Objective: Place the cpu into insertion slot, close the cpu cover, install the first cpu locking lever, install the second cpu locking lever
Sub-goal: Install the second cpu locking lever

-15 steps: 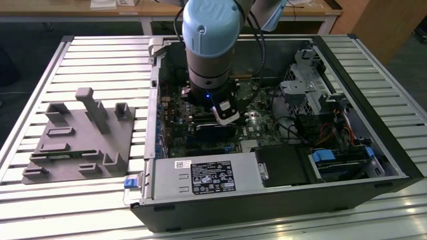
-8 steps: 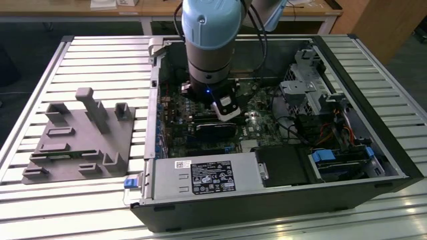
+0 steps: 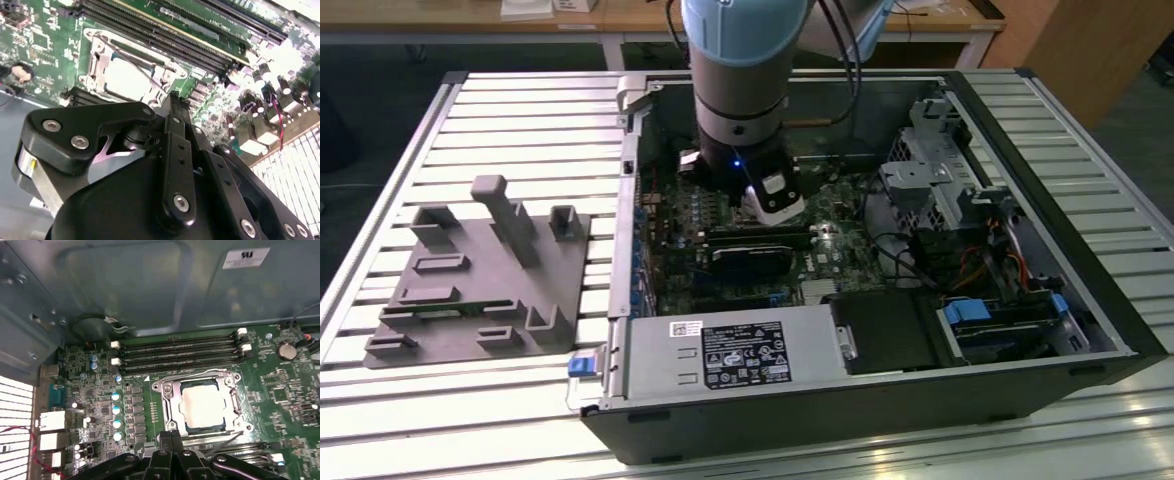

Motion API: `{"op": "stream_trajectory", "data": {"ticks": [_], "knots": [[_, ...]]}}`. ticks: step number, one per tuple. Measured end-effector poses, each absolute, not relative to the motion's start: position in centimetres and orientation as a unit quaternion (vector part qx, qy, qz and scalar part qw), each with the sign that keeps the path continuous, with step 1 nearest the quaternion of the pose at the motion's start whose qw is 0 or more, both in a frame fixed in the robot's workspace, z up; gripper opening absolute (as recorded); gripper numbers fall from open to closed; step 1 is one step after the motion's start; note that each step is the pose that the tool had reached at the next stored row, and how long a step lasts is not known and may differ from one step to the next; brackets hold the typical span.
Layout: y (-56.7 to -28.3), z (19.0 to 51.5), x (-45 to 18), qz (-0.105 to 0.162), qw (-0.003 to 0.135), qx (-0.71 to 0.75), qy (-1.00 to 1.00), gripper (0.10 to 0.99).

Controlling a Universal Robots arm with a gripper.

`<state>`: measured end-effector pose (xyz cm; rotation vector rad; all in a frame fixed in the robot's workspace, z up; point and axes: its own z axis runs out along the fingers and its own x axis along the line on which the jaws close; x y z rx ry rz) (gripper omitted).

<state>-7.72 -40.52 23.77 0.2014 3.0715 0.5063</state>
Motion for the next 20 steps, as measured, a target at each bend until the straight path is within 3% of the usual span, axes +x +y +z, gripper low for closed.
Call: {"op": "stream_trajectory", "data": {"ticks": [8,20], "knots": [[-40.5,25.3,-7.5,0.145,0.012,0.064,0.987,0.106],[-40.5,24.9,-5.3,0.124,0.014,0.065,0.990,0.106]]}}
